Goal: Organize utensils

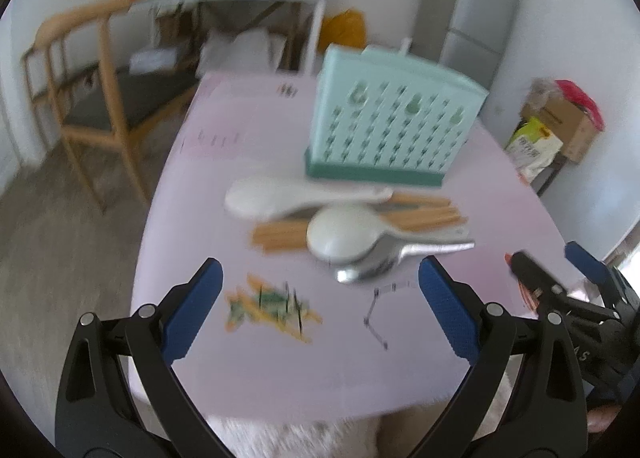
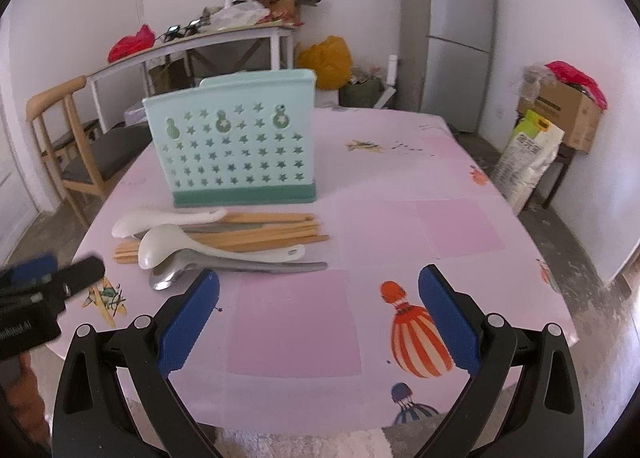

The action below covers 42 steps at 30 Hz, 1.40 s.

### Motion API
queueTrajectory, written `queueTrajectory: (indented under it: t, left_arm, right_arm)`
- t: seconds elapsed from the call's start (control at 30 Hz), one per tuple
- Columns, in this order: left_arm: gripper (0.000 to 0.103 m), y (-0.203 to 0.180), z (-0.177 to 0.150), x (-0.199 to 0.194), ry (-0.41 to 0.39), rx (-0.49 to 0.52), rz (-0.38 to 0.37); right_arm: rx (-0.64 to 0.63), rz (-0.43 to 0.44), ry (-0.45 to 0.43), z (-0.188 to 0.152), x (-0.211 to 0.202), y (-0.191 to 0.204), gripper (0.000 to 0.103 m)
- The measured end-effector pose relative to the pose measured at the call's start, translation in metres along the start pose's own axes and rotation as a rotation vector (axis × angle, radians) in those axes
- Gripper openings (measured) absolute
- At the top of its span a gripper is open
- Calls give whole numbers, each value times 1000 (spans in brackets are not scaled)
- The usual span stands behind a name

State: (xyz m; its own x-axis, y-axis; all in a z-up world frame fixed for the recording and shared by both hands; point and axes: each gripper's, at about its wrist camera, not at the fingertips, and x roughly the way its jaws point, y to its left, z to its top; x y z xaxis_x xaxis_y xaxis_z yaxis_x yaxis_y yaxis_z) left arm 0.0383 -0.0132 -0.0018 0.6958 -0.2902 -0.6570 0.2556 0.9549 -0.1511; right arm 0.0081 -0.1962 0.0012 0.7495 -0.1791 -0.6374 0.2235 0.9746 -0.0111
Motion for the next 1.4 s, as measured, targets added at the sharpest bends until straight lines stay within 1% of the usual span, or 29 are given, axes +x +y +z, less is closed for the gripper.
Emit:
queueTrajectory:
  t: [0.03,0.13,0.17,0.2,0.23,0.27,0.33,0.4,0.5,0.6,0.67,0.7,0.77,0.8,0.9,0.97,1.03,1.07,1.13,1.17,1.23,1.4]
  left_arm:
    - [95,-3,2,3,-16,49,-12]
    - [94,-14,3,13,-22,201,-17]
    - [94,-21,1,19,-20,283,-9]
    - [92,-25,-1,22,-18,329,-7]
    - [81,-29,-3,26,-15,385,-8]
    - [75,-32,-5,28,-10,417,-10]
    - [60,-36,-10,39,20,506,-10]
    - [51,-38,-13,49,38,573,-8]
    - [42,-33,-12,55,47,625,-22]
    - [41,-27,-15,62,54,717,-10]
    - [41,-25,-16,66,61,771,-17]
    - [41,-25,-19,68,57,829,-17]
    - [41,-27,-23,71,57,899,-9]
    - [42,-26,-24,72,42,933,-8]
    - [42,-25,-25,74,28,985,-15]
    - [40,-28,-27,76,13,1023,-14]
    - [28,-30,-27,77,-6,1045,-24]
    - [27,-30,-25,75,-11,1039,-35]
    - [21,-32,-20,70,-31,1012,-55]
    - [21,-34,-16,69,-37,998,-64]
    - [17,-33,-7,69,-40,927,-93]
    - [16,-26,9,82,-9,790,-127]
  right_arm:
    - [-8,4,8,0,3,2,97]
    - [-30,19,20,0,10,6,97]
    - [-33,33,29,0,14,8,97]
    - [-32,42,37,1,16,8,97]
    - [-29,51,45,1,19,9,97]
    - [-25,57,51,1,21,10,97]
    - [-21,70,64,2,26,10,97]
    - [-15,73,75,2,30,11,97]
    - [-11,68,81,4,34,9,97]
    - [-7,48,93,5,39,7,97]
    - [1,40,111,6,43,5,97]
    - [5,38,116,6,45,4,97]
    - [11,30,123,7,47,4,97]
    - [15,25,125,8,48,4,97]
    - [20,13,127,8,50,4,97]
    - [25,7,131,8,50,5,97]
    - [31,0,134,8,50,4,97]
    - [32,-6,135,8,50,3,97]
    - [33,-15,131,9,49,2,97]
    - [35,-22,126,9,48,1,97]
    - [39,-29,126,10,47,0,97]
    - [44,-47,121,9,41,0,97]
